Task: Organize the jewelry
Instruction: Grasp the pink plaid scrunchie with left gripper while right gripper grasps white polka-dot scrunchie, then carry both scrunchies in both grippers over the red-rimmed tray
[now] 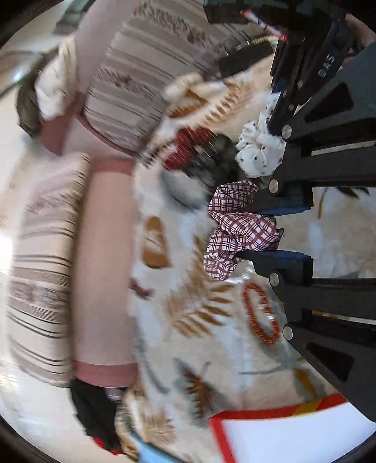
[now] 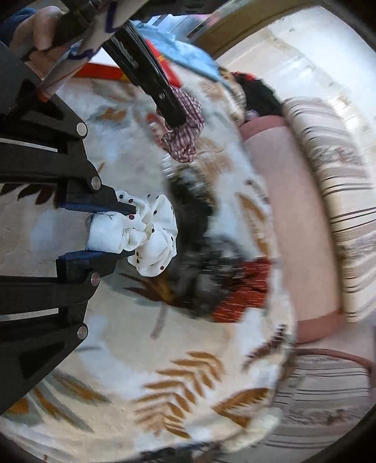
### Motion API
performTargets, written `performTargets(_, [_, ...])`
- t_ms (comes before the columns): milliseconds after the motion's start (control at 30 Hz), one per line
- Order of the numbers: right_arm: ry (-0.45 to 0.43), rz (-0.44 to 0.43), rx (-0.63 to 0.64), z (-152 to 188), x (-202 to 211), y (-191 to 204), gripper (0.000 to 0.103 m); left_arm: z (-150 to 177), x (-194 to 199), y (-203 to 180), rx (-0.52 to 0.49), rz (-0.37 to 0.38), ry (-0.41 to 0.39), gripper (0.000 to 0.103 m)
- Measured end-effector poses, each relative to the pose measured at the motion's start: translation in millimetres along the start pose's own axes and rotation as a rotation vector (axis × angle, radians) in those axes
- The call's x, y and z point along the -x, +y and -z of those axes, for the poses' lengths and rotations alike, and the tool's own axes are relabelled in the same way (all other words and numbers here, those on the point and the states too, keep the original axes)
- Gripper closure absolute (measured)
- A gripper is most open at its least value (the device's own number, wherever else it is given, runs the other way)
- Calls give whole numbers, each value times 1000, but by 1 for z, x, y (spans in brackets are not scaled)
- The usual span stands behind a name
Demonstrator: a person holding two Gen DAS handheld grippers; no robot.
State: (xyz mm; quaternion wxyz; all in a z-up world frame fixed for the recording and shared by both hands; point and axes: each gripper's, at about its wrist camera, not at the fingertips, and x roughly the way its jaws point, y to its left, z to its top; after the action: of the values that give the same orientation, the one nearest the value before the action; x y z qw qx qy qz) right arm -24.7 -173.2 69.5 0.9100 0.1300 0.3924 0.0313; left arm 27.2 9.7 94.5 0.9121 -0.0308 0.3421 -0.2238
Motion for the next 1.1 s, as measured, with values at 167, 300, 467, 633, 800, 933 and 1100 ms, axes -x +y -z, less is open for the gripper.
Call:
performTargets(167, [-49,-4,44,0,8,11,80,0,0,0,-8,-12,-8,84])
performTargets(300, [-22,5,42,1,0,9,80,3,-7,8,14,-17,18,84])
performTargets(467, [-25,22,47,2,-2,8,80,4,-7,7,2,-27,15,84])
performTargets(633, [-39,31,41,1,3,8,80,5,-7,6,4,-26,15,84])
performTargets(800, [-58,55,56,4,9,10,80,5,-4,6,13,-26,8,84])
performTargets(933, [-62,82,78,10,11,15,80,4,1,2,5,-34,-9,84])
performTargets(1100, [-71,92,71,23,28,19,80,8,8,-2,0,-24,-9,84])
